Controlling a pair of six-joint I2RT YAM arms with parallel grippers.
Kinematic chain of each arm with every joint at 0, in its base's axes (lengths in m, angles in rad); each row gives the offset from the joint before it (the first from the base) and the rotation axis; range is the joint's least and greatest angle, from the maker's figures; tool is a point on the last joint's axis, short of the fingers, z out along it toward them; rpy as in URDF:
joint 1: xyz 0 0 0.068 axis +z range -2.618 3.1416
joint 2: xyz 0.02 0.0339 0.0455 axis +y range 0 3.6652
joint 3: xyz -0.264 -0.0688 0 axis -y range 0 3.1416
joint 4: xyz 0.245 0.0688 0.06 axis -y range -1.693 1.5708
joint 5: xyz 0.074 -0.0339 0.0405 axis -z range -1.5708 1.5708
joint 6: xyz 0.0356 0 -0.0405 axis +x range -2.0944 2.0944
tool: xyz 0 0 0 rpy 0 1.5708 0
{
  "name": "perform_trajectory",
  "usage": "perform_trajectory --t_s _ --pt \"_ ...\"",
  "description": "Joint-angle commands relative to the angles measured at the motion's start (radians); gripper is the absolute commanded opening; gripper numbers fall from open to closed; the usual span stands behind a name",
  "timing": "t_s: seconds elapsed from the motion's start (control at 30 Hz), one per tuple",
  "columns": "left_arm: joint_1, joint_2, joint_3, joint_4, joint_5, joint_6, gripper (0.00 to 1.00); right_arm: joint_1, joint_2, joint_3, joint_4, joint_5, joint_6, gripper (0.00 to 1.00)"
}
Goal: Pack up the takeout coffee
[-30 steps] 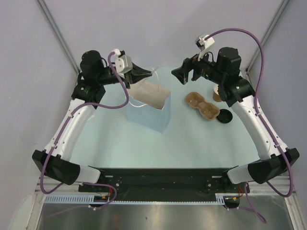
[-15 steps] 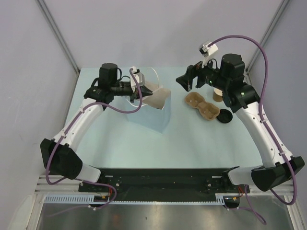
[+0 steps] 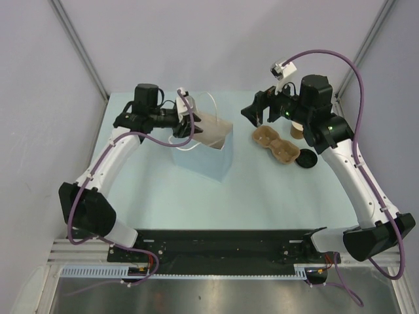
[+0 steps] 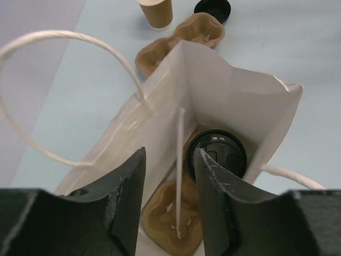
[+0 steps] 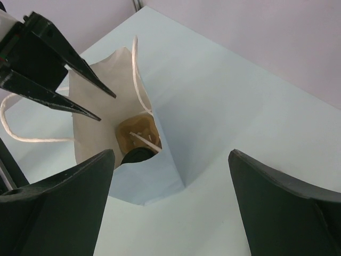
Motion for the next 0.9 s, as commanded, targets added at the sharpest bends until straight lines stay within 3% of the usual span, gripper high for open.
perform_trajectory --t_s 0.0,0.1,0.23,0.3,0.47,0.53,0.67,0.87 --pt "0.012 -0.033 0.11 0.002 0.032 -0.037 0.49 0.004 -0.013 0.003 -0.008 -0.025 -0.045 0.93" --pt "0.02 -0.039 0.166 0.041 0.047 -0.145 0.55 0.017 0.001 0.006 -0.031 -0.054 -0.083 0.94" --pt "0.043 -0.062 0.198 0.136 0.041 -0.293 0.76 0.059 0.022 0.014 -0.08 -0.077 -0.195 0.95" --pt "0.067 -0.068 0.207 0.151 0.035 -0.363 0.8 0.079 0.033 0.022 -0.117 -0.078 -0.24 0.95" --pt "0.116 -0.077 0.247 0.073 -0.054 -0.442 0.86 0.152 0.055 0.039 -0.163 -0.045 -0.329 0.95" --pt "0.141 -0.071 0.264 -0.018 -0.095 -0.486 0.98 0.16 0.059 0.042 -0.161 -0.037 -0.326 0.96" --pt "0.211 -0.048 0.307 -0.207 -0.137 -0.537 0.99 0.157 0.055 0.016 -0.14 -0.032 -0.268 0.98" --pt "0.414 -0.063 0.208 -0.36 -0.181 -0.577 1.0 0.053 0.018 -0.073 -0.082 -0.038 -0.11 1.0"
